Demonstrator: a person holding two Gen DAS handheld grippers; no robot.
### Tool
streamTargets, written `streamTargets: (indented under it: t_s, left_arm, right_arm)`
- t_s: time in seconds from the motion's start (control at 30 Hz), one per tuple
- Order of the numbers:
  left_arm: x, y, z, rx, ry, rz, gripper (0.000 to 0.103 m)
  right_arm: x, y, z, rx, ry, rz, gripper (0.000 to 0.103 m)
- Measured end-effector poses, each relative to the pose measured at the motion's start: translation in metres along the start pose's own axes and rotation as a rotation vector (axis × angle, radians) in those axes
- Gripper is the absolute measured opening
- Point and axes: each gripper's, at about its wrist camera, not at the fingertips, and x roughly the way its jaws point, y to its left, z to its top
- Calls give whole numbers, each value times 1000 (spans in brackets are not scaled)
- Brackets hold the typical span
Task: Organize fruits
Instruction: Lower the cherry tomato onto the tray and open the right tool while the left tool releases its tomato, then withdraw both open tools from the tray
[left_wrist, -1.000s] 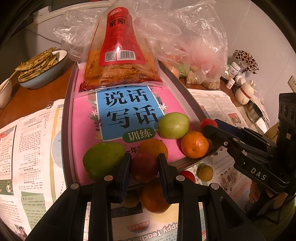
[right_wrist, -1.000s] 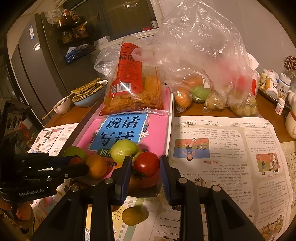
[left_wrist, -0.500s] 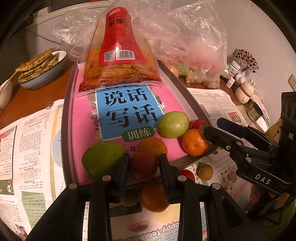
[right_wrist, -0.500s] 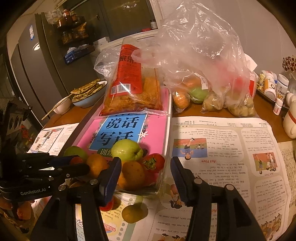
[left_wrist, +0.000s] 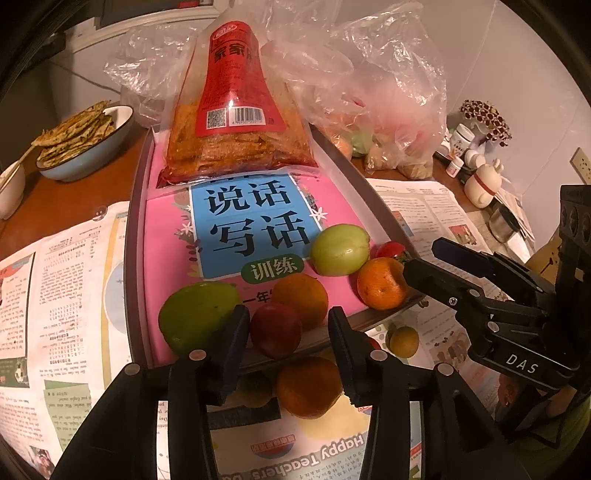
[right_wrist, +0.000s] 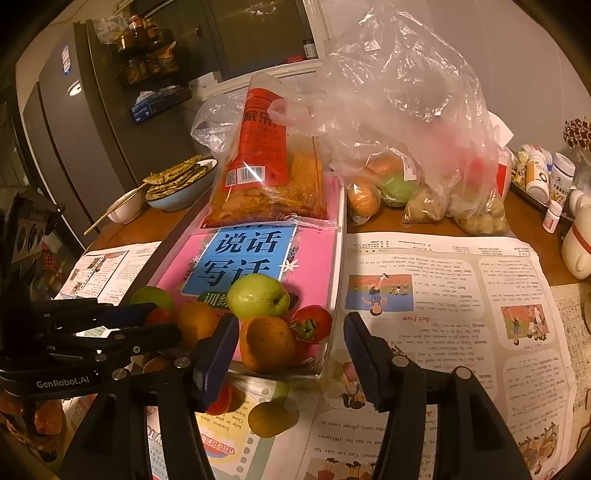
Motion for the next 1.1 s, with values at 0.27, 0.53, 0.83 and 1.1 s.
streamTargets:
  t_s: [0.27, 0.53, 0.83, 1.1]
  left_arm:
    - [-6, 0, -1, 3, -13, 7, 52]
    - [-12, 1, -1, -1, -29, 30, 60]
    - [-19, 0, -3, 3, -42, 41, 65]
    - [-25, -2, -4, 10, -59, 47, 75]
  right_arm:
    - [-6, 1, 0, 1, -11, -8, 61]
    - [-10, 2, 0, -1, -21, -11, 64]
    - [-13, 5, 1, -5, -27, -9, 66]
    - [-16, 6, 1, -5, -33, -10, 72]
